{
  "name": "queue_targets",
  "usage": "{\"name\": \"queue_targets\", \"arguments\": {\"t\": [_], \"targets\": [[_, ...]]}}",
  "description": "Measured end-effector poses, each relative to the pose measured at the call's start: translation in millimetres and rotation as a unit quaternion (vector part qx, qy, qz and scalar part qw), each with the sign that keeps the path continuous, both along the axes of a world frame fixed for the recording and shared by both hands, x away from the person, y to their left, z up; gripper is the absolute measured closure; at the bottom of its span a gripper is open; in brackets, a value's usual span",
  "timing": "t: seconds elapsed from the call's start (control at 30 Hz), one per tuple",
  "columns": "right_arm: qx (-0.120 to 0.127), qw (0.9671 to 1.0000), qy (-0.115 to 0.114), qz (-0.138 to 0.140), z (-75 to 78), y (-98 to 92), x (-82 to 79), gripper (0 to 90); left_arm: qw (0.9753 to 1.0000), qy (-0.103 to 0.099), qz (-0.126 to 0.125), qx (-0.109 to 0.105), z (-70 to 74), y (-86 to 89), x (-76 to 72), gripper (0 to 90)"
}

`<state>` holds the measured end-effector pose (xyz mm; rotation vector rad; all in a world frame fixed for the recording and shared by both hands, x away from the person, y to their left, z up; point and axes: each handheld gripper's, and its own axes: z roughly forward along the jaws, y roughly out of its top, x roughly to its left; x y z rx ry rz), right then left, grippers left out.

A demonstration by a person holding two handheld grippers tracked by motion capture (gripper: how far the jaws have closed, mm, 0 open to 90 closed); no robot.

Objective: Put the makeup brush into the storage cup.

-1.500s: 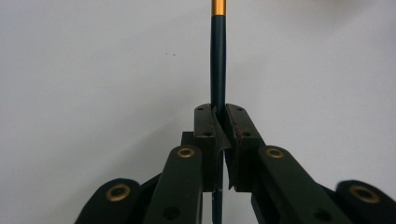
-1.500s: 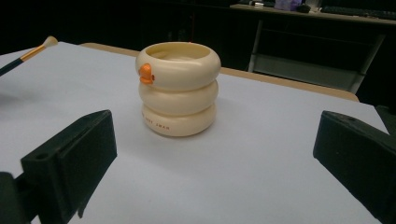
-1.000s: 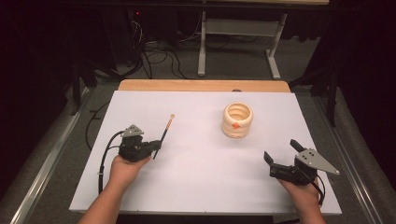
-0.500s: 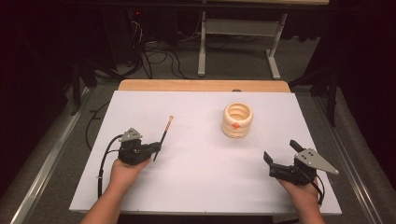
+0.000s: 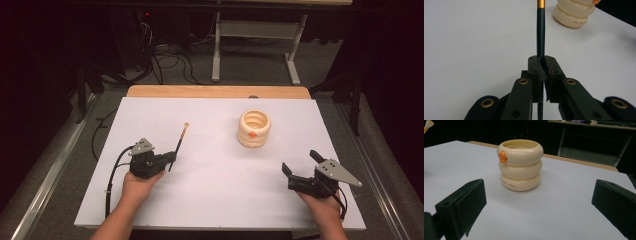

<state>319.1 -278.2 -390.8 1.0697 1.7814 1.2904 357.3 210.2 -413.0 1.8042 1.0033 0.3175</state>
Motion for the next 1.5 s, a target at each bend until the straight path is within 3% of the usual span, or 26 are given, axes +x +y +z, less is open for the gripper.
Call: {"name": "queue_targets", "arguments": {"t": [0.6,0.97,1.17,1.33,1.5], "targets": [[-0.001,1.0,0.0,0.003,-0.2,0.4,0.2,0.9,0.9987,-0.038,-0.017,-0.029,5.9,-10.6,-9.4,84.3],[-0.005,1.0,0.002,0.008,-1.3,2.3,0.7,0.9,0.9981,-0.052,-0.022,-0.024,5.2,-17.3,-12.7,84.3],[0.003,0.9999,0.016,0.004,-1.3,6.2,9.1,1.4,0.9981,-0.053,-0.019,-0.025,4.8,-18.5,-11.9,84.3],[0.013,0.9997,0.015,0.012,9.4,20.1,17.0,1.8,0.998,-0.055,-0.015,-0.029,5.8,-16.3,-11.6,84.3],[0.003,0.9996,0.007,0.029,22.0,43.4,22.8,2.1,0.9978,-0.057,-0.014,-0.032,6.6,-14.4,-11.1,84.3]]}}
